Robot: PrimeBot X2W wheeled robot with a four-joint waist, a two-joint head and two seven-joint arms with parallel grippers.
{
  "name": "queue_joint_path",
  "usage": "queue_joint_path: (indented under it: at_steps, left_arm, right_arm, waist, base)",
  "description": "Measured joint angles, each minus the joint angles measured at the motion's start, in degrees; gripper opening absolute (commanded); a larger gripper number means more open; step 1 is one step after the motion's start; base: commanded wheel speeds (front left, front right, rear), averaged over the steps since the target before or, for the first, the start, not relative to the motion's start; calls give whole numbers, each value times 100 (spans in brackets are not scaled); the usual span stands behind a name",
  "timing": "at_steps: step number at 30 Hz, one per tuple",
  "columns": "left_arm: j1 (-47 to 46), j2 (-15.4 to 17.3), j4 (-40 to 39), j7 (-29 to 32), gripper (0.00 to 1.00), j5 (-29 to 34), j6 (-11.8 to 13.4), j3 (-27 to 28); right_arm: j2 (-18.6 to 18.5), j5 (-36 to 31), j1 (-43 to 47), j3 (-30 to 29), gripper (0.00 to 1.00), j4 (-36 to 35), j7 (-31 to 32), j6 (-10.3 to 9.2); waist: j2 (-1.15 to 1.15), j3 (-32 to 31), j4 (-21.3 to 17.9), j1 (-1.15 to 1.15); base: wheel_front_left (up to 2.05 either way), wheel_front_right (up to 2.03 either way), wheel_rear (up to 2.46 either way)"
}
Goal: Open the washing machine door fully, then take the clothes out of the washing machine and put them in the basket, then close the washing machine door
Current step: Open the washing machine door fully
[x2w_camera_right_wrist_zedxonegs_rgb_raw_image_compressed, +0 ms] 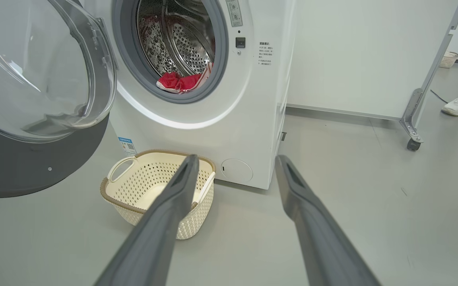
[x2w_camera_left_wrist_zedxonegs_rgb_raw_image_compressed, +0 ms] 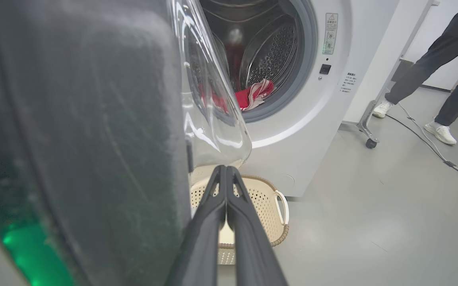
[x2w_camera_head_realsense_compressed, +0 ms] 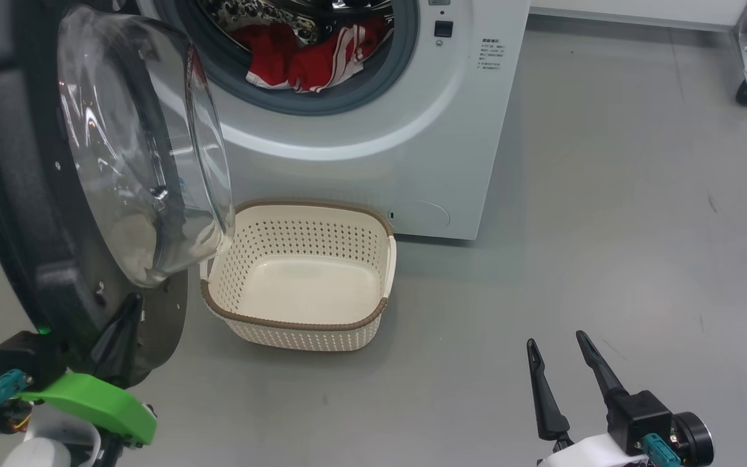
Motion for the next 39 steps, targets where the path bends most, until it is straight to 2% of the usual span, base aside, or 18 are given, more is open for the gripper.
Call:
queue_joint_path:
  at_steps: [11, 19, 33, 39]
  left_arm:
    - [-24, 158, 247, -209, 0, -366, 5, 678]
    - [-193, 469, 566, -357, 0, -723, 13, 1300]
    - [-550, 996, 1171, -459, 0, -1143, 3, 1919]
    - [-722, 1238, 1447, -506, 0, -1222, 1, 2001]
  right_arm:
    - [-1, -32, -142, 235, 100, 43, 0, 0]
    - [-2, -125, -283, 402, 100, 99, 0, -2]
    - [-21, -233, -695, 693, 100, 176, 0, -15]
    - [-31, -347, -847, 833, 100, 222, -1, -18]
  waist:
    - [0, 251, 232, 0]
    - [0, 580, 287, 0]
    - [0, 1165, 301, 0]
    - [0, 1402, 258, 0]
  base:
    - [0, 0, 0]
    - [0, 0, 0]
    - [0, 0, 0]
    - [0, 0, 0]
